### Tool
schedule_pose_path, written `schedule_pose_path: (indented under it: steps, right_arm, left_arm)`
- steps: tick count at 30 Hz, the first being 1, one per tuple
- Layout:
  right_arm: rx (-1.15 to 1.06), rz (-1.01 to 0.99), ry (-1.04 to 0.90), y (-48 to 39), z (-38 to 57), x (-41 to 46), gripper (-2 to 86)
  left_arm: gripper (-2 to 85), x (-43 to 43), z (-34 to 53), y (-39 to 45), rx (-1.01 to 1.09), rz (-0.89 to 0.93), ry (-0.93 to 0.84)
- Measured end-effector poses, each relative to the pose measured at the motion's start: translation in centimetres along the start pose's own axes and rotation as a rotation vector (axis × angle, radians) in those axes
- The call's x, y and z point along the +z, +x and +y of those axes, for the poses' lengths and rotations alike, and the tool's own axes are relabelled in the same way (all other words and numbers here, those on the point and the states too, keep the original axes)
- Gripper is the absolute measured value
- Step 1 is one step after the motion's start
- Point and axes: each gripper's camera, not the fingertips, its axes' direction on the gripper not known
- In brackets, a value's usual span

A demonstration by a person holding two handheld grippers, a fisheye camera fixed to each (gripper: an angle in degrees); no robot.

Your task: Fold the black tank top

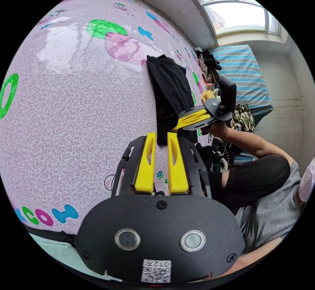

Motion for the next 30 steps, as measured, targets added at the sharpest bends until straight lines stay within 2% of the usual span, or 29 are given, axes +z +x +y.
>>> schedule_pose_path:
  steps: [6, 12, 30]
  right_arm:
    - [0.000, -0.018, -0.001, 3.7, 0.9, 2.5, -0.8]
    - [0.013, -0.065, 0.041, 6.9, 1.5, 3.4, -0.8]
    - [0.093, -0.218, 0.100, 8.7, -6.4, 1.0, -0.8]
  left_arm:
    - [9.2, 2.1, -0.3, -0.4, -0.015, 0.040, -0.090]
    - [9.3, 2.6, -0.8, -0.9, -0.037, 0.082, -0.071]
    - [6.2, 1.2, -0.6, -2.4, -0.072, 0.158, -0.088]
